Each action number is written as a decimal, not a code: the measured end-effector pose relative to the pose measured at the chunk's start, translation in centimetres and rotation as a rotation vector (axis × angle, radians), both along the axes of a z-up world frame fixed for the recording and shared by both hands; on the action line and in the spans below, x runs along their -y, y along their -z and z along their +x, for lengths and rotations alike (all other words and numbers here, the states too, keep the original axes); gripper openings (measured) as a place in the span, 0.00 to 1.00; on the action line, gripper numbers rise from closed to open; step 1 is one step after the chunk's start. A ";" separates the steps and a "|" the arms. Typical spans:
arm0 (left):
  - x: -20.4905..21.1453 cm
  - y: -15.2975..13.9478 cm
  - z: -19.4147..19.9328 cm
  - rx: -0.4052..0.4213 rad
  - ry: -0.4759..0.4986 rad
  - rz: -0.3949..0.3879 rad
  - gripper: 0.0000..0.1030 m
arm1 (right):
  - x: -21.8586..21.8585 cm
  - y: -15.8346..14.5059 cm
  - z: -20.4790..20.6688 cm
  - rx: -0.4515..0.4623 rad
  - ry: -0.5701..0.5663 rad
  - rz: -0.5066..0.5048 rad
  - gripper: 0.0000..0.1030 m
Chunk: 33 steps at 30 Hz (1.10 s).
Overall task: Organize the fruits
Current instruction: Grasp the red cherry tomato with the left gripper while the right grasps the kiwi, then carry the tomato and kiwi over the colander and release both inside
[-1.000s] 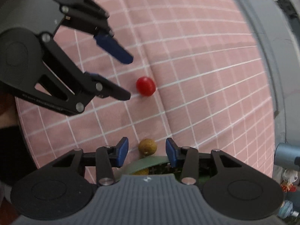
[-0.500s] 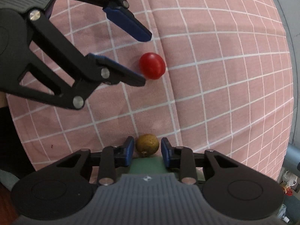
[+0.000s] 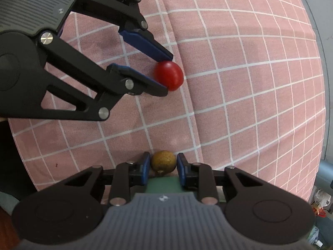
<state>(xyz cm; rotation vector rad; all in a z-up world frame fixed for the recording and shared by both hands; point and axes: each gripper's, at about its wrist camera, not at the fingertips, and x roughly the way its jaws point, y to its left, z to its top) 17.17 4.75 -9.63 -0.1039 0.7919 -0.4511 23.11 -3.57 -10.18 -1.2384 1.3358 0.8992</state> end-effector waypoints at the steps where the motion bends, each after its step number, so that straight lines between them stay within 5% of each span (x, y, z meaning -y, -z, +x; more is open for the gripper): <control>1: 0.0 0.0 -0.1 0.001 -0.001 -0.001 0.29 | 0.0 0.1 -0.1 0.003 -0.001 -0.001 0.23; 17: -1.1 -1.5 -2.0 -0.008 -0.068 -0.038 0.29 | -0.8 -1.4 -3.0 0.055 0.010 0.066 0.22; 25: -2.2 -3.3 -3.5 -0.028 -0.120 -0.070 0.29 | -1.4 -3.5 -5.7 0.153 0.043 0.201 0.22; 33: -2.7 -5.5 -6.2 -0.005 -0.165 -0.100 0.29 | 0.2 -5.7 -9.2 0.287 0.217 0.409 0.22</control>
